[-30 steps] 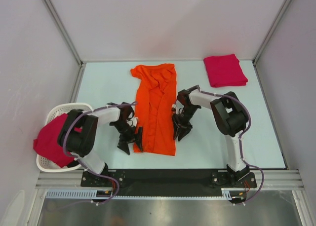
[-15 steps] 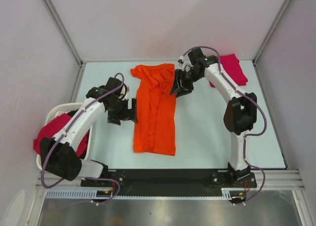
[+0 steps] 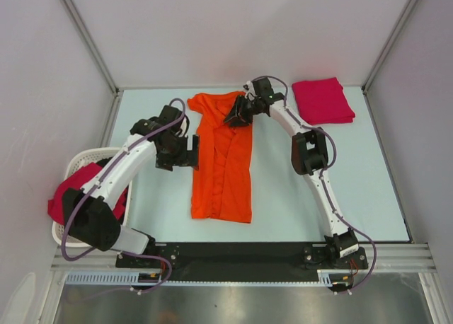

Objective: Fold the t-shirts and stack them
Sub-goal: Rotate the tshirt 90 degrees

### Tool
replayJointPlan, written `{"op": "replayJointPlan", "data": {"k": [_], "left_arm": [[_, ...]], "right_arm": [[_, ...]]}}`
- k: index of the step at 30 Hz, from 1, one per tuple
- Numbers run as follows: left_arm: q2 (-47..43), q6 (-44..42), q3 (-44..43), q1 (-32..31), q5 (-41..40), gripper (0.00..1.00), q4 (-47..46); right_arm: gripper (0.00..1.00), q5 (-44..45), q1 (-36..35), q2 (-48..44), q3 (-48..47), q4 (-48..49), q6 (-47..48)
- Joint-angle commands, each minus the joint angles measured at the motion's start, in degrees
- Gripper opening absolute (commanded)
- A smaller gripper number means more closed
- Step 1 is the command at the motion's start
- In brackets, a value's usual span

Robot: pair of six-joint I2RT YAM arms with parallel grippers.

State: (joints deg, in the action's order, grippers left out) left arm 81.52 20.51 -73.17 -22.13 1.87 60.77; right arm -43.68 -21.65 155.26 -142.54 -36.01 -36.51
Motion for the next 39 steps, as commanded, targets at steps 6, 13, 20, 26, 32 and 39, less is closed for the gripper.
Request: {"op": "replayJointPlan", "data": {"k": [6, 13, 20, 26, 32, 39], "left_arm": [[1.01, 0.67, -1.1, -1.77, -0.46, 0.98, -1.53], [3.03, 0.84, -0.75, -3.71, -1.51, 0.98, -1.89], [4.62, 1.02, -0.75, -5.91, -1.08, 0.99, -2.41], [5.23, 0.93, -0.84, -6.43, -1.78, 1.0, -2.33], [5.76, 0.76, 0.13, -6.7, -1.69, 1.0, -2.76], [6.11, 0.49, -0.66, -6.79, -1.61, 1.0, -2.5]], "right_arm": [[0.44, 3.34, 0.47, 0.48, -3.71, 10.52, -6.9], [0.43, 4.04, -0.59, 2.06, -3.89, 9.56, -7.26], [0.43, 6.06, -1.38, 1.8, -2.39, 7.8, -4.53], [0.42, 8.6, -1.2, 1.28, -3.1, 4.11, -0.85], [0.42, 11.42, -0.5, -0.49, -1.07, 2.43, 2.59], [0.41, 12.22, -1.02, 0.92, -1.69, 6.29, 0.74]]}}
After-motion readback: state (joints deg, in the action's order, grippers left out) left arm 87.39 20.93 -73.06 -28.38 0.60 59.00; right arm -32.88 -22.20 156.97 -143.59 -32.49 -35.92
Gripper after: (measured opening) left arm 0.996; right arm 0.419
